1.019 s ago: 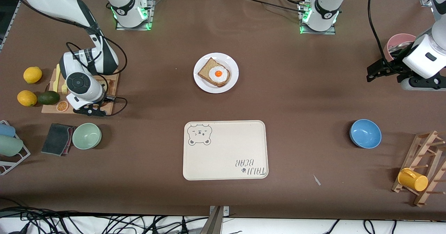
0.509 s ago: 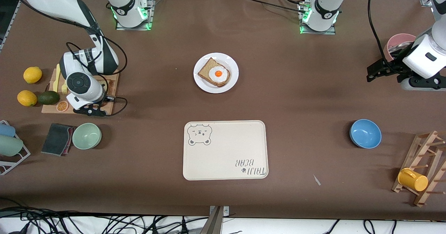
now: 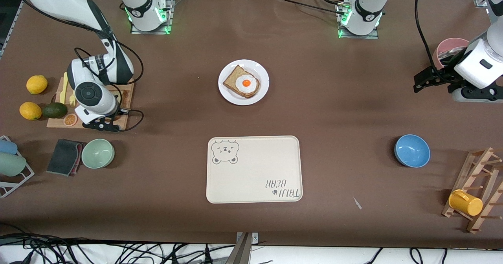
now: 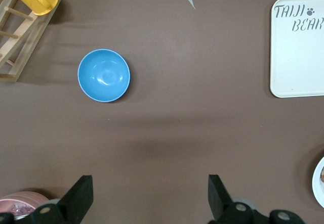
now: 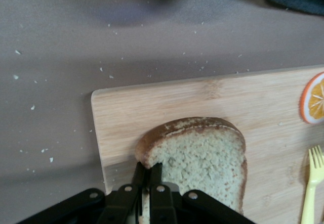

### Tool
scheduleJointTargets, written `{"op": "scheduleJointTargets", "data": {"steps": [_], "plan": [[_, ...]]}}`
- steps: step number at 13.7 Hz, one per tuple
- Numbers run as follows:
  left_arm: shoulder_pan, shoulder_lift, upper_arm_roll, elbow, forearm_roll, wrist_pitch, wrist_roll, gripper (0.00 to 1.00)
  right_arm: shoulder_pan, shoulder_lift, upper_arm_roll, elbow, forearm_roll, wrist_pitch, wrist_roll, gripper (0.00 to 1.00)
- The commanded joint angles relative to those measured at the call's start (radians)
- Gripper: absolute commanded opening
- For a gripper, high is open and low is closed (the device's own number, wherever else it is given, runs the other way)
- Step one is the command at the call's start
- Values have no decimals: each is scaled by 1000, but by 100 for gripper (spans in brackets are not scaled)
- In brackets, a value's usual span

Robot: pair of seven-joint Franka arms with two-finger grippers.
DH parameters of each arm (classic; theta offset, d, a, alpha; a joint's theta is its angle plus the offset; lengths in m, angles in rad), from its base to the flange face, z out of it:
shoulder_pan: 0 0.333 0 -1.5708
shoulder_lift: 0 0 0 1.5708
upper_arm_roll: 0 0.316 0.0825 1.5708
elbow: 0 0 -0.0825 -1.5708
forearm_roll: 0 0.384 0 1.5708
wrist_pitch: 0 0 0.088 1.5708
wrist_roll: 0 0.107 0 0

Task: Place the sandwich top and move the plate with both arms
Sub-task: 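Grasp the bread slice edge with the right gripper and lift it, then carry the bread slice over the white plate and lower it onto the sandwich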

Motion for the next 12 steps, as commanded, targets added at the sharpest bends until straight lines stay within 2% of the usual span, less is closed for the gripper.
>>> {"op": "scheduleJointTargets", "data": {"steps": [1,6,8,10,12], "plan": [[0,9,0,24,-20,-10,0,100,8,14,10,84,-18,-101,6,0],[0,9,0,24,-20,-10,0,100,103,16,12,262,-8,-367,-5,0],[0,9,0,24,-20,-10,0,100,181,16,13,343,0,-496,3,0],[0,9,0,24,-20,-10,-2,100,276,16,16,394,93,-561,13,0],[0,9,0,23,-20,-10,-2,100,340,16,16,417,188,-566,18,0]]}}
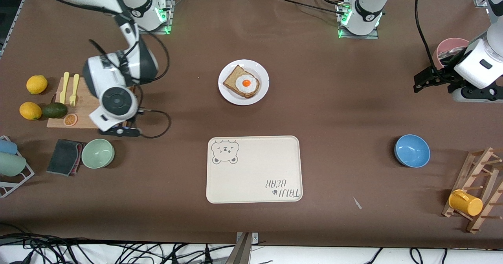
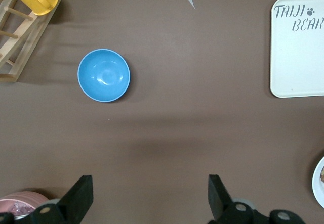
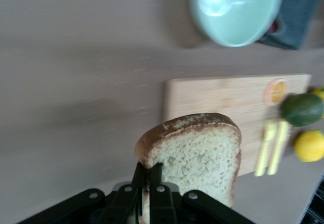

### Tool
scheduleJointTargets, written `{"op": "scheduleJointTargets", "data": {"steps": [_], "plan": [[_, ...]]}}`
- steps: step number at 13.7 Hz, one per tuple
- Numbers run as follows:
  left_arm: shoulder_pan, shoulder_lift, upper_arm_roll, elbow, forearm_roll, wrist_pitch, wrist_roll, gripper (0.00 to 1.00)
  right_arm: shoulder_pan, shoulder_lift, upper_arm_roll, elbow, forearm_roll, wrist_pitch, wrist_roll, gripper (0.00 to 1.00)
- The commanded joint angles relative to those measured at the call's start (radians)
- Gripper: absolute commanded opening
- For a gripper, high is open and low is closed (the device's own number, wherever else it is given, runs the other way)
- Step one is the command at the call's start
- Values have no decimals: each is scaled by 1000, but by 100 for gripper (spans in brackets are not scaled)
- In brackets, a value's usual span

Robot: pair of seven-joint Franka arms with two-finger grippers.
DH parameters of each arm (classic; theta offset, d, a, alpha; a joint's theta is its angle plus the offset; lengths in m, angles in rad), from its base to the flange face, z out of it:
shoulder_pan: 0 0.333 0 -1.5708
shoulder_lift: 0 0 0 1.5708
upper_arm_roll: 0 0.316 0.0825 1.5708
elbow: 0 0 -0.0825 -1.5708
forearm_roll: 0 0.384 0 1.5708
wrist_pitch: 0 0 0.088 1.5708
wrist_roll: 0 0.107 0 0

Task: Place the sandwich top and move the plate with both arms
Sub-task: 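Carry the bread slice over the white plate and lower it onto the sandwich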

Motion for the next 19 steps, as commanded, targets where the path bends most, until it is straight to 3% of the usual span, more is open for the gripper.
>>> {"op": "scheduleJointTargets", "data": {"steps": [1,5,8,12,19], "plan": [[0,9,0,24,-20,-10,0,100,96,22,-3,61,126,-36,31,0],[0,9,0,24,-20,-10,1,100,254,92,-3,177,310,-50,172,0],[2,9,0,24,-20,-10,0,100,376,180,-3,289,370,-49,294,0],[0,7,-1,24,-20,-10,0,100,443,287,-2,429,487,-26,445,0],[0,9,-1,24,-20,-10,0,100,532,362,-3,451,475,-10,481,0]]}}
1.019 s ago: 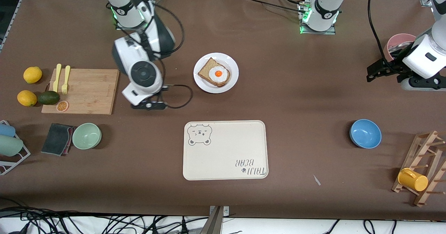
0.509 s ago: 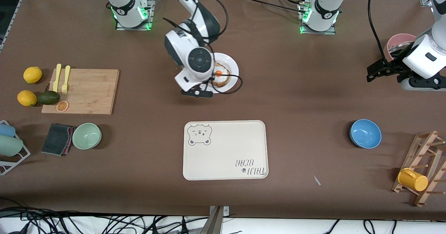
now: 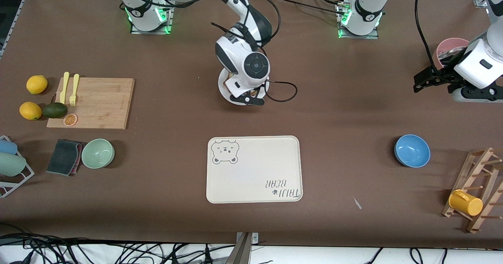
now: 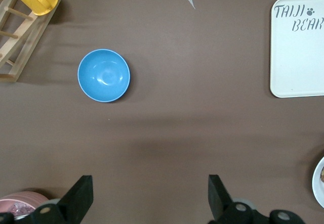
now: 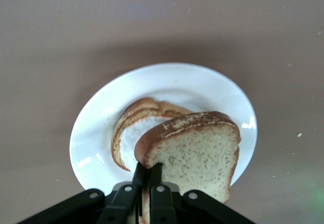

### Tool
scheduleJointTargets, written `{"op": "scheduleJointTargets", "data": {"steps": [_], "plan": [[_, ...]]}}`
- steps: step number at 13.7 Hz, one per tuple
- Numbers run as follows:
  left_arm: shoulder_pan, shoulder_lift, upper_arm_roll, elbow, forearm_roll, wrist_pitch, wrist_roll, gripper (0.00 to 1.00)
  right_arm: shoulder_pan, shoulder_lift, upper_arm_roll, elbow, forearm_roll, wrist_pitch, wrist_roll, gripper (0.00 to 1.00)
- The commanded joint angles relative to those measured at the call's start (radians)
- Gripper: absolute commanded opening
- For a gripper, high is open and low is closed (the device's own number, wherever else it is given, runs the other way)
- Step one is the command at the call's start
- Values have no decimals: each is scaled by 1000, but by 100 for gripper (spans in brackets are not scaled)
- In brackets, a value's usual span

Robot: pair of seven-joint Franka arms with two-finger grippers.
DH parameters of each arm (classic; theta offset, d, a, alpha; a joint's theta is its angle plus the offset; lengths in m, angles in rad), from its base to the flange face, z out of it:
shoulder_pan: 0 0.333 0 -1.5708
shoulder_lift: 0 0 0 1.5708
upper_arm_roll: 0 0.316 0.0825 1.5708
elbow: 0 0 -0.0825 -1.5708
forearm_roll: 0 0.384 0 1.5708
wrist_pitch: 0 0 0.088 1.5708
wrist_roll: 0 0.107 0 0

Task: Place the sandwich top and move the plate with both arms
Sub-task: 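Carry the bread slice over the white plate and lower it onto the sandwich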

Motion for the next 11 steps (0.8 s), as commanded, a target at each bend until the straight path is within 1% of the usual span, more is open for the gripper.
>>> {"op": "scheduleJointTargets", "data": {"steps": [1,4,8,9,10,11], "plan": [[1,9,0,22,-20,-10,0,100,18,26,-11,30,-7,-9,11,0],[2,9,0,22,-22,-10,-2,100,19,29,-11,31,-11,-7,9,0],[2,9,1,22,-22,-10,0,100,53,43,-11,30,-15,41,17,0],[4,9,1,22,-22,-10,0,100,51,43,-13,31,-11,41,20,29],[4,9,1,22,-20,-10,0,100,51,43,-14,30,-14,41,25,99],[4,9,1,22,-20,-10,-2,100,51,40,-18,31,-15,37,25,100]]}}
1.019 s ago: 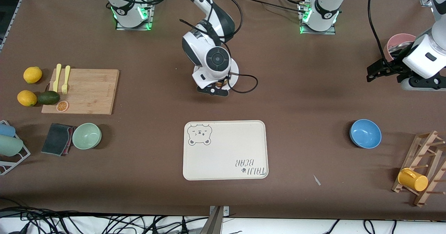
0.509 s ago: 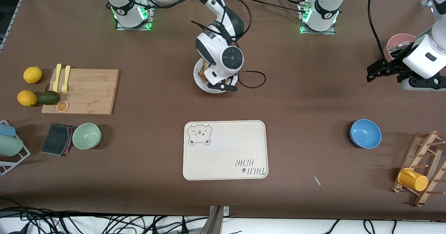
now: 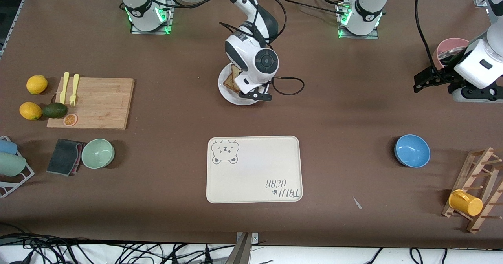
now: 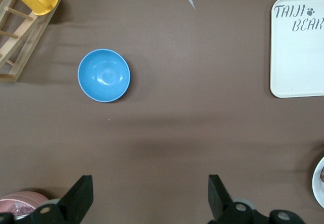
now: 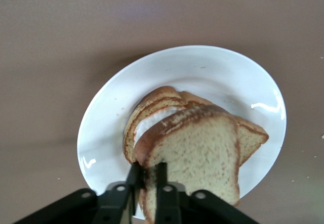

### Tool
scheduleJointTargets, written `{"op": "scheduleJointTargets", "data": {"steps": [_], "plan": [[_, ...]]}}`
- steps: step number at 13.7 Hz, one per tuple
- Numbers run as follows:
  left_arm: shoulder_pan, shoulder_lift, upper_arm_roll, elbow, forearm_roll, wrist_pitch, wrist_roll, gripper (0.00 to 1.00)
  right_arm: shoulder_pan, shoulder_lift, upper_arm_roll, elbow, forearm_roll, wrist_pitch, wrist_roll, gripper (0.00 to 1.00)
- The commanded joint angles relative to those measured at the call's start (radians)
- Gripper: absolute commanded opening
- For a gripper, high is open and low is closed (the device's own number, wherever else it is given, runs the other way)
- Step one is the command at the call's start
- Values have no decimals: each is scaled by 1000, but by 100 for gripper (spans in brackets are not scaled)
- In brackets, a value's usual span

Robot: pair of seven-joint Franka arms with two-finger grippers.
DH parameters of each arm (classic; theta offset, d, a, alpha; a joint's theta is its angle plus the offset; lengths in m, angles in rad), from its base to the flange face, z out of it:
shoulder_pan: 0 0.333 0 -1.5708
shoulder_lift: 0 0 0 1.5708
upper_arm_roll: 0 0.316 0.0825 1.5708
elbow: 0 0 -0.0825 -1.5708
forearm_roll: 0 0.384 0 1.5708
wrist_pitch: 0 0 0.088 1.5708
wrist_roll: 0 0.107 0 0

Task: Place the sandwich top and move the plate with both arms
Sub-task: 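Open the right gripper and withdraw while the left gripper starts moving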

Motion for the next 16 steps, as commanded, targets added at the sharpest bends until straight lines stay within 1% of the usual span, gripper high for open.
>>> {"op": "scheduleJointTargets", "data": {"steps": [1,3,5,7,9,12,13,14,16], "plan": [[5,15,0,22,-22,-10,0,100,4,9,-13,32,-11,-11,16,100],[6,15,0,22,-22,-10,0,100,-5,0,-18,35,-11,-16,2,100],[8,16,0,22,-22,-10,0,100,-16,-32,-42,39,-9,-28,-9,100],[9,16,0,22,-22,-10,0,100,-39,-72,-72,39,-3,-68,-44,100],[6,22,0,22,-22,-10,-11,100,-86,-121,-89,39,1,-124,-145,100],[12,22,2,22,-23,-10,-10,100,-132,-184,-156,37,9,-186,-276,100],[12,24,2,22,-23,-8,-8,100,-160,-191,-177,38,12,-221,-348,100],[9,24,2,21,-23,-7,-6,100,-195,-218,-191,39,17,-253,-422,100],[5,33,2,18,-23,-5,-11,100,-282,-253,-199,39,35,-290,-534,100]]}}
